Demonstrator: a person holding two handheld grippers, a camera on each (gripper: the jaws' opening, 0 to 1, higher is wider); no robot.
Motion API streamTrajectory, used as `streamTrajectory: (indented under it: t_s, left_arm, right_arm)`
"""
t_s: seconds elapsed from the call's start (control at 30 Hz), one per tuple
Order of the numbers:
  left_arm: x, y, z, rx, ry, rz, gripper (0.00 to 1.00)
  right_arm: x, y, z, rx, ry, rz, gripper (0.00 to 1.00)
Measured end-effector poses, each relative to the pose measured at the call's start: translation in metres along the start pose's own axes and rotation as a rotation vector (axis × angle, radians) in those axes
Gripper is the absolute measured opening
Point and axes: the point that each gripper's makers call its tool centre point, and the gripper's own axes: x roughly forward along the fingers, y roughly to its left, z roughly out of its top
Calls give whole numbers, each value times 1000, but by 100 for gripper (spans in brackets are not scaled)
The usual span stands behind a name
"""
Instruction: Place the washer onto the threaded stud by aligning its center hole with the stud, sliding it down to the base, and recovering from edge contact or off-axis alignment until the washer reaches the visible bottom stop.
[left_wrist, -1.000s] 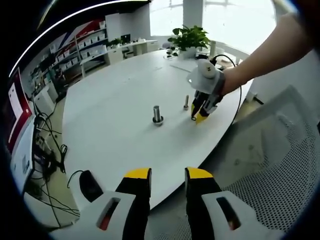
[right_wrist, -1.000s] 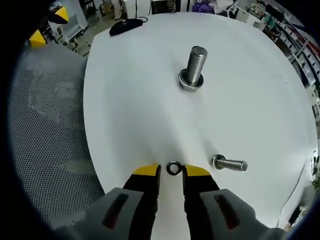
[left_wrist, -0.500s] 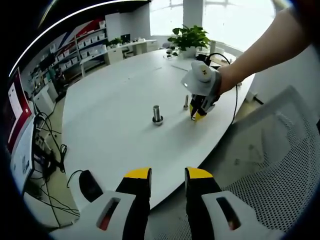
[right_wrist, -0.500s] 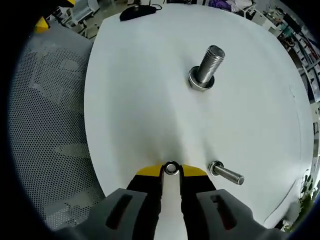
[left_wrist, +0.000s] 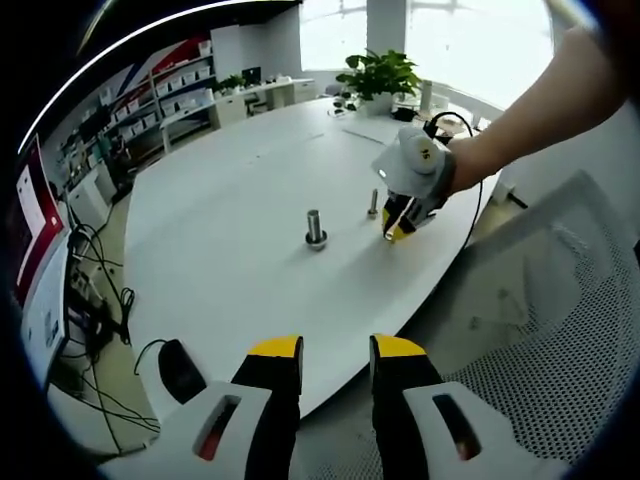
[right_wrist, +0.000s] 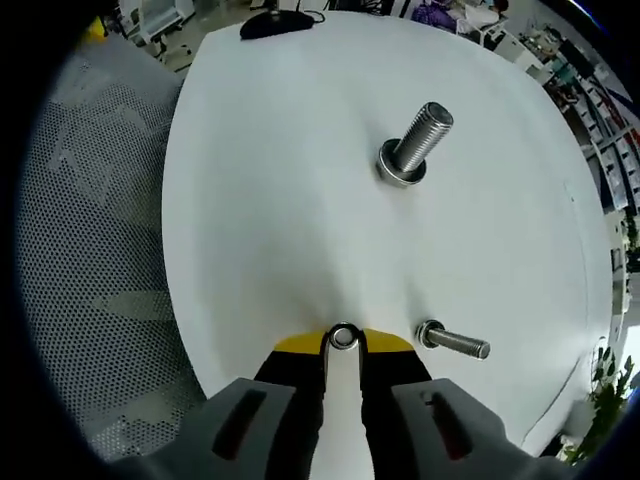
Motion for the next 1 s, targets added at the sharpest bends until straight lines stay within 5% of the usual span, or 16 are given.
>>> streamTrajectory:
  t_s: [0.23,0.5,1.0]
  left_arm:
    - [0,0,1,-5,-5,-1,25]
    - [-1,-1,3,-8,-14,-4,25]
    - [0,-2,4,-7,-19,-13,26]
  right_arm:
    - [-1,0,-2,138,-18,19,14]
    - [-4,2,-11,149,-10,19,14]
    - [-35,-26,-11,266,-109,-17,14]
